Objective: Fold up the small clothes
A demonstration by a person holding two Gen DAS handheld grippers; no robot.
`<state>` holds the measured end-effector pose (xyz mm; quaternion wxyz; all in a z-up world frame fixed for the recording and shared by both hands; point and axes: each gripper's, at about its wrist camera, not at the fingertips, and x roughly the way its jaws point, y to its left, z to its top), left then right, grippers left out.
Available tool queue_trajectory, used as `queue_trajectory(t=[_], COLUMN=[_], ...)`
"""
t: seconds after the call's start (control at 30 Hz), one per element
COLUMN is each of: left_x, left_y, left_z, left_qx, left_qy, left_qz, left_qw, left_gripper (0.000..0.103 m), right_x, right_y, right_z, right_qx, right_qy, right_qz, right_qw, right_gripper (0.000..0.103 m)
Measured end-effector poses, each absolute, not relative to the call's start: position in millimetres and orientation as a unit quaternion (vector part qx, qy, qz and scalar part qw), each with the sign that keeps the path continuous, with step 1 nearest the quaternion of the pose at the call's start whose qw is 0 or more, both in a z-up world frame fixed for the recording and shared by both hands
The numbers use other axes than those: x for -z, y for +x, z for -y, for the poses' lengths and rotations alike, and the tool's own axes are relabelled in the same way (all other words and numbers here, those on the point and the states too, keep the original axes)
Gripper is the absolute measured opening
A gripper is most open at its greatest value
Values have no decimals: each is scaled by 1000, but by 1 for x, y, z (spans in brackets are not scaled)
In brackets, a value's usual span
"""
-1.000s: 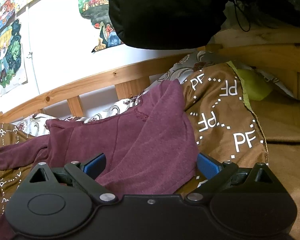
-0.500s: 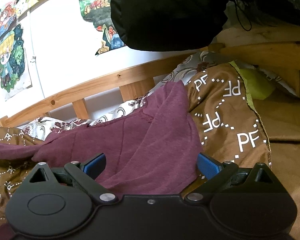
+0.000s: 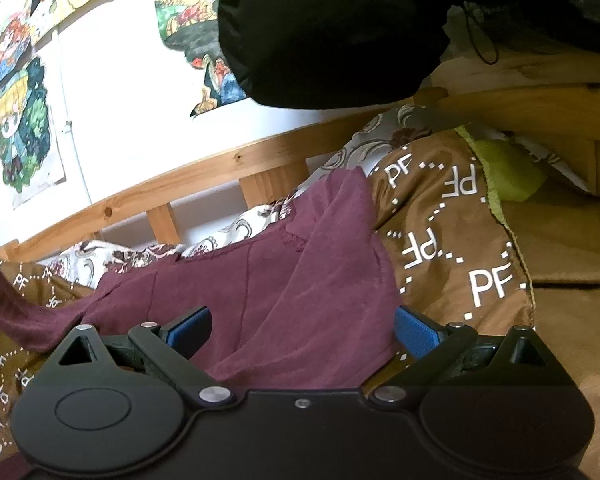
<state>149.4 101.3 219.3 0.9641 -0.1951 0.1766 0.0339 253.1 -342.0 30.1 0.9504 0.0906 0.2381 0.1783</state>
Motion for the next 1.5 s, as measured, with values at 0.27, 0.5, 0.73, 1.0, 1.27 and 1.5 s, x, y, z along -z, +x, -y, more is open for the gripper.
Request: queue_trajectory(t=[0.27, 0.5, 0.73, 1.0, 1.27, 1.5], left_x=[-153, -66, -22, -14, -21, -10], left_y=[213, 248, 259, 256, 244, 237], left_z=[9, 75, 104, 105, 71, -11], left_qx=[142, 182, 167, 153, 150, -25], left_qy=[-210, -211, -173, -176, -189, -172], left_qz=[-278, -374, -413, -421, -401, -401], left_qw=[927, 885, 878, 876, 884, 900], left_gripper=[6, 6, 7, 67, 91, 94], right_x=[-39, -39, -30, -26, -24, -23], right_y=[256, 264, 271, 273, 273, 264], right_z=[361, 383, 397, 400, 395, 374], right_qx=[-154, -121, -104, -100, -104, -143], right_qy=[113, 137, 149, 152, 147, 100], right_qz=[-233, -237, -247, -257, -264, -268], right_qw=[954, 954, 952, 949, 948, 948], right_gripper=[98, 98, 99, 99, 100, 100])
